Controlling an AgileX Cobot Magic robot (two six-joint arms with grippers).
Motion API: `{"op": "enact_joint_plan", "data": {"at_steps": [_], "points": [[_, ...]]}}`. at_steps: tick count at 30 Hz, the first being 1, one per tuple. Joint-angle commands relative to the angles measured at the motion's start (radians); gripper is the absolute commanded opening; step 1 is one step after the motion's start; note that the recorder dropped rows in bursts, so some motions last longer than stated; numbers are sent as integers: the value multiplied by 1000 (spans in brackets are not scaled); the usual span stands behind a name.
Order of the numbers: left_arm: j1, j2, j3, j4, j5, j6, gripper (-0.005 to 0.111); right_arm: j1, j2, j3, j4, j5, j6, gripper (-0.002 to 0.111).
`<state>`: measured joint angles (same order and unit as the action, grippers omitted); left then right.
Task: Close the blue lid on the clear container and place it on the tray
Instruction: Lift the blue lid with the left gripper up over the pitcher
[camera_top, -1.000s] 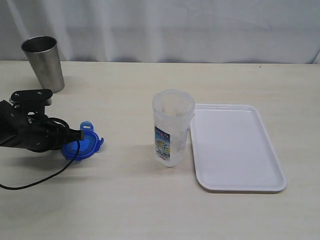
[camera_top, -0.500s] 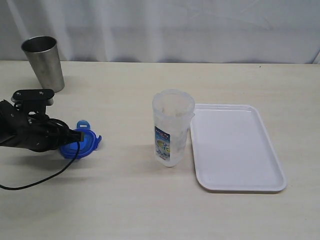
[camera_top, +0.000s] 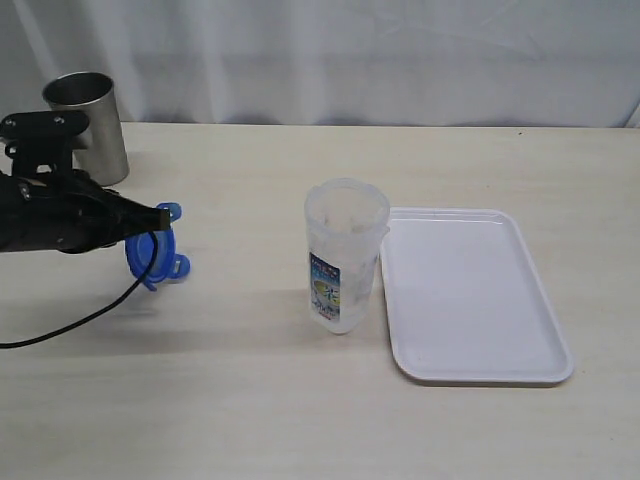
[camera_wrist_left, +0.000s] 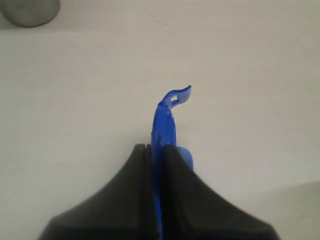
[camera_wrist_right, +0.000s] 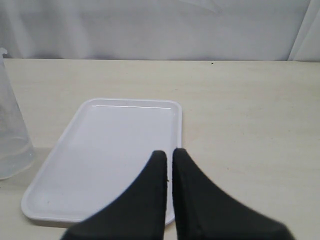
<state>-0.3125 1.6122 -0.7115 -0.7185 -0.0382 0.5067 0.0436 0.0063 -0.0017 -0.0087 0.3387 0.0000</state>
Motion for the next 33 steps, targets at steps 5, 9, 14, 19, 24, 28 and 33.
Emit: {"op": "enact_joint_plan", "data": {"at_steps": [5, 9, 14, 19, 24, 28, 33], "points": [[-95, -84, -60, 8, -26, 99, 0, -6, -6, 2, 2, 0, -7, 5], [-126, -89, -98, 60, -64, 106, 0, -6, -6, 2, 2, 0, -7, 5], [-188, -90, -156, 218, -94, 106, 0, -6, -6, 2, 2, 0, -7, 5], [-255, -90, -199, 397, -168, 106, 0, -6, -6, 2, 2, 0, -7, 5], [-313, -90, -235, 567, -198, 106, 0, -6, -6, 2, 2, 0, -7, 5], [-366, -90, -237, 700, -235, 106, 0, -6, -6, 2, 2, 0, -7, 5], [-386, -74, -237, 868, -358, 106, 0, -6, -6, 2, 2, 0, -7, 5]]}}
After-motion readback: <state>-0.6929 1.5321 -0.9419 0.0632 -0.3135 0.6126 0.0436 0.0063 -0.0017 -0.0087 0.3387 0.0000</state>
